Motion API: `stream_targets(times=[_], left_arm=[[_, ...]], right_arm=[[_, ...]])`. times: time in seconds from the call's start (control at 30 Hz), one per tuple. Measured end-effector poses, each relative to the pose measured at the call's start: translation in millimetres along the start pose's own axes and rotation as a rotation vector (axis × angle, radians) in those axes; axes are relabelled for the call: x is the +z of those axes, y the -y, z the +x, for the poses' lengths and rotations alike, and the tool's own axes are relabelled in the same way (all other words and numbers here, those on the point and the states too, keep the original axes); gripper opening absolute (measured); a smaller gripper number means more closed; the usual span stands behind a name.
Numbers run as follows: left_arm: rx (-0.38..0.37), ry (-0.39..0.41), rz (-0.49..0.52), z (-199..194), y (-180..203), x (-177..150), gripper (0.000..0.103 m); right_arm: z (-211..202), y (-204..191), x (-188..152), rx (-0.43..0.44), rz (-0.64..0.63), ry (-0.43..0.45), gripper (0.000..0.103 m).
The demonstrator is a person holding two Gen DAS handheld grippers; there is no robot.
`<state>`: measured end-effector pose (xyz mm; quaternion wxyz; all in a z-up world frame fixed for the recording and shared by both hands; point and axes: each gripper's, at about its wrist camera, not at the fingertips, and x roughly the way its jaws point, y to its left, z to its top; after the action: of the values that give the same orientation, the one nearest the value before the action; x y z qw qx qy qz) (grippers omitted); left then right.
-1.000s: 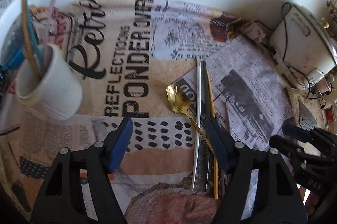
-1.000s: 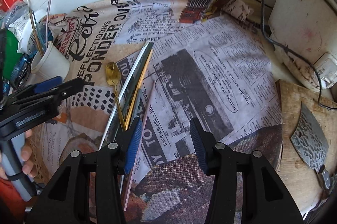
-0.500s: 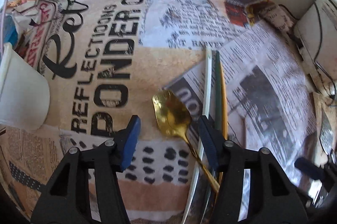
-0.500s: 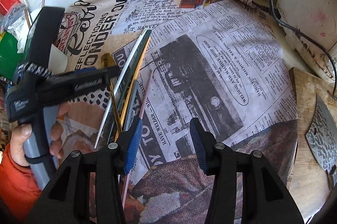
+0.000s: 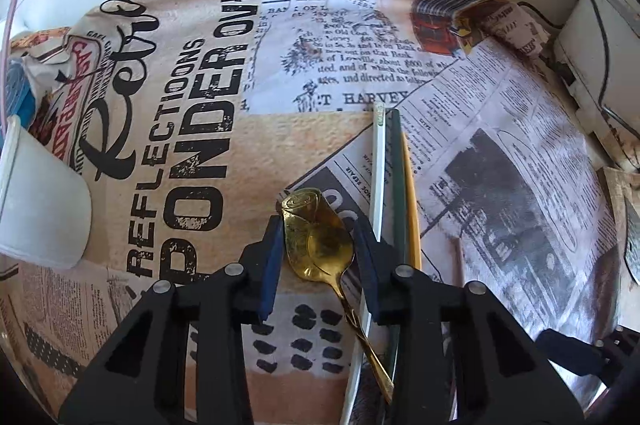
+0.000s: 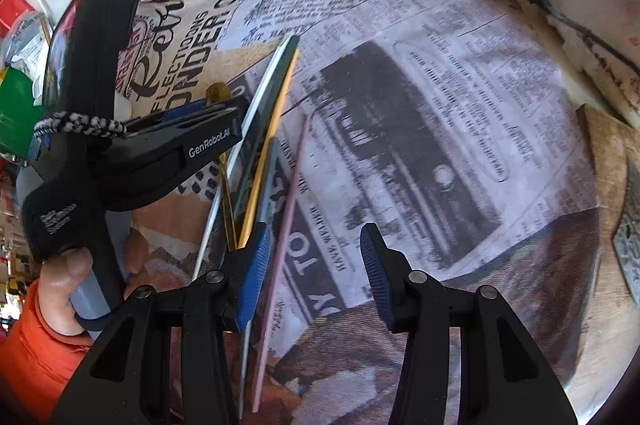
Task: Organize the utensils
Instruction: 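Grasp the gold spoon with the left tool while the right tool grasps a pink stick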
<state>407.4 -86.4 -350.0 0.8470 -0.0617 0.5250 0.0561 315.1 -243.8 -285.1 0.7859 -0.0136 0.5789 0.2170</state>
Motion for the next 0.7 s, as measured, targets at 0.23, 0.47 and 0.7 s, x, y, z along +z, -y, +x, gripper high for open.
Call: stream_targets(times=[0.23,0.47,0.7], left_arm=[[-0.115,-0.021,-0.004,-12.6,-21.6,-4.1,0.034],[-0.163,0.01,-0.007,-39.3,-37.3,-16.7,0.034],[-0.189,0.055,-0.014,-64.6,-44.4,-22.4,0.034]], right_arm=[[23.5,-12.5,-3.1,-0.017,0.005,-0.043,0.029],[29.5,-20.8,1.4,-0.076,0.003,0.003,0.023],[35.7,-24.2,10.5,-0.122,0.0,0.016,0.007]])
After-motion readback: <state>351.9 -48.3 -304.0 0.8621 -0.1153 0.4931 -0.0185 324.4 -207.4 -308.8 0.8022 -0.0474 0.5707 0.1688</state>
